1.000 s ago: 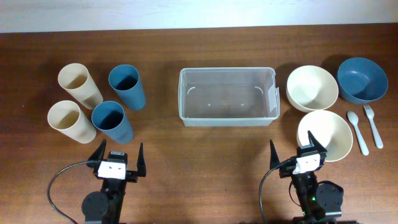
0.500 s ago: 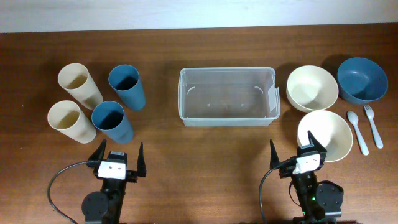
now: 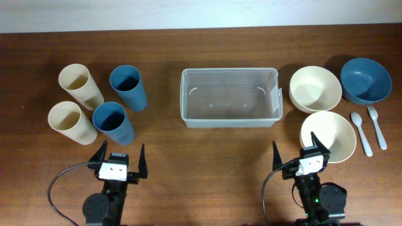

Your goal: Pack container

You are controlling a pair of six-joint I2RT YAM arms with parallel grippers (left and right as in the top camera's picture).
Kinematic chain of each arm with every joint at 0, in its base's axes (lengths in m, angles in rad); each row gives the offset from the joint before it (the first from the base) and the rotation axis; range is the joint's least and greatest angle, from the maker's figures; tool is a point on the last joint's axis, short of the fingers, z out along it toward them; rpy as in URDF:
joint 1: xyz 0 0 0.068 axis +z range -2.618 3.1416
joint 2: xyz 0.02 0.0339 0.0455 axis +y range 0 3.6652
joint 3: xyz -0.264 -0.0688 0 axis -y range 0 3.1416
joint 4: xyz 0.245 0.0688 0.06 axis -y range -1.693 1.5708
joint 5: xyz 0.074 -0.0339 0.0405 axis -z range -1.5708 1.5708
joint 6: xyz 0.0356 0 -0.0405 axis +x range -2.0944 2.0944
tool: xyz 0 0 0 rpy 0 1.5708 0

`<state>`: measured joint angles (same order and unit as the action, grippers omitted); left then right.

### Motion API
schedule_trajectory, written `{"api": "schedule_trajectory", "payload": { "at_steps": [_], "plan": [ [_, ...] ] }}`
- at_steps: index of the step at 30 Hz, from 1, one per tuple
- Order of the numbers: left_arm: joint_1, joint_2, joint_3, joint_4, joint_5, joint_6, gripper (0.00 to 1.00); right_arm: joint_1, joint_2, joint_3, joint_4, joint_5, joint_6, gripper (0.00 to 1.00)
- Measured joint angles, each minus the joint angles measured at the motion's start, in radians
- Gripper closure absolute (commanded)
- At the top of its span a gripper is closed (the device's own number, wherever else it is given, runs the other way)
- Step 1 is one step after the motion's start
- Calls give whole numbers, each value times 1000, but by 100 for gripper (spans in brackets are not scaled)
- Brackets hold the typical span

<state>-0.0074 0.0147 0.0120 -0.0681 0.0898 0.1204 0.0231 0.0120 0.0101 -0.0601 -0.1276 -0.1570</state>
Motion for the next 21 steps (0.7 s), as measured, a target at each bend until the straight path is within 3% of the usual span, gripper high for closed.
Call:
{"api": "schedule_trajectory", "payload": {
  "at_steps": [5, 14, 21],
  "plan": [
    [0, 0, 0, 0, 0, 0, 0, 0, 0, 0, 15, 0, 0, 1],
    [0, 0, 0, 0, 0, 0, 0, 0, 0, 0, 261, -5, 0, 1],
    [0, 0, 0, 0, 0, 0, 0, 0, 1, 85, 264, -7, 0, 1]
  ]
}}
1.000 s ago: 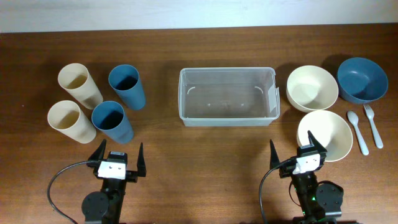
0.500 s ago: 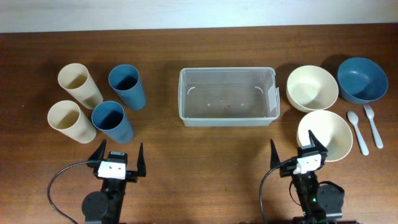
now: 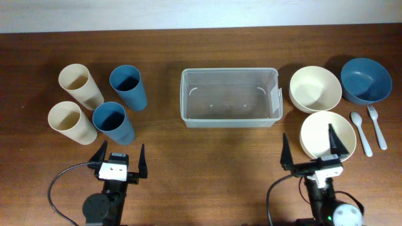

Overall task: Pack container
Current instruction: 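Move the right gripper toward the front cream bowl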

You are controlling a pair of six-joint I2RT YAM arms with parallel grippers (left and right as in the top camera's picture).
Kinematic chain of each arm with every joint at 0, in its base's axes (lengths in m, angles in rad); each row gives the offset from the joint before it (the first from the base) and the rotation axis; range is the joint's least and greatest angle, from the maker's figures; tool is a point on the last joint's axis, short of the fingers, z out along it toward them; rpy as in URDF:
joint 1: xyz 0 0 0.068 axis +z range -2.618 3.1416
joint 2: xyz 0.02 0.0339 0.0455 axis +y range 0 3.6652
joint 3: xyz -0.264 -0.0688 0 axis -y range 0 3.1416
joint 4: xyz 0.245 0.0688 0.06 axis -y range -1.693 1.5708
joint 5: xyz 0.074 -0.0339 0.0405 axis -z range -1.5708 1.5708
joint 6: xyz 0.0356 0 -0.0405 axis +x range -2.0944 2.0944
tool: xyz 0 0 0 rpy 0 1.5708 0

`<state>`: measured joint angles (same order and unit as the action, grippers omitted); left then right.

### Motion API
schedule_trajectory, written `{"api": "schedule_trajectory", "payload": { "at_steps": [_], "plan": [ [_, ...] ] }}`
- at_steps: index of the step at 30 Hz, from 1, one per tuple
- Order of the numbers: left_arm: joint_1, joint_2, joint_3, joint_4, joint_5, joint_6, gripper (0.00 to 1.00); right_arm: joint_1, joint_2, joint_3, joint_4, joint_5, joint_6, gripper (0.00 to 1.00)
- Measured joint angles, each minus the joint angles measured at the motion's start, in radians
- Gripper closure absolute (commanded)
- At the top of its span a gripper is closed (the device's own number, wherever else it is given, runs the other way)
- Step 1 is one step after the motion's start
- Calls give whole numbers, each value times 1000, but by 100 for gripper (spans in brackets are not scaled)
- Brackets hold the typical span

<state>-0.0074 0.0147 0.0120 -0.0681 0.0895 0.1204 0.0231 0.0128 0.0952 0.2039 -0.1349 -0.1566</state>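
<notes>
A clear plastic container (image 3: 230, 97) stands empty at the table's middle. To its left stand two cream cups (image 3: 80, 85) (image 3: 70, 121) and two blue cups (image 3: 127, 86) (image 3: 112, 122). To its right lie two cream bowls (image 3: 315, 88) (image 3: 326, 135), a blue bowl (image 3: 365, 80), a spoon (image 3: 360, 132) and a fork (image 3: 376, 124). My left gripper (image 3: 118, 158) is open near the front edge, below the front blue cup. My right gripper (image 3: 310, 147) is open, one finger over the front cream bowl's rim, the other left of it.
The wooden table (image 3: 188, 163) runs to a pale wall edge at the back. A black cable (image 3: 59, 188) loops by the left arm's base at the front left.
My right gripper has risen and shifted slightly right, its fingers spread wider, one now over the front cream bowl. The left arm and all the tableware have stayed put.
</notes>
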Motion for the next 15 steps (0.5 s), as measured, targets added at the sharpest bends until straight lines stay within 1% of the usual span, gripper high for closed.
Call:
{"api": "schedule_trajectory", "payload": {
  "at_steps": [4, 8, 11, 15],
  "plan": [
    [0, 0, 0, 0, 0, 0, 0, 0, 41, 140, -53, 23, 0, 1],
    [0, 0, 0, 0, 0, 0, 0, 0, 156, 321, -141, 41, 0, 1],
    [0, 0, 0, 0, 0, 0, 0, 0, 301, 501, -231, 45, -10, 1],
    [0, 0, 0, 0, -3, 0, 0, 0, 525, 796, -450, 48, -58, 1]
  ]
}}
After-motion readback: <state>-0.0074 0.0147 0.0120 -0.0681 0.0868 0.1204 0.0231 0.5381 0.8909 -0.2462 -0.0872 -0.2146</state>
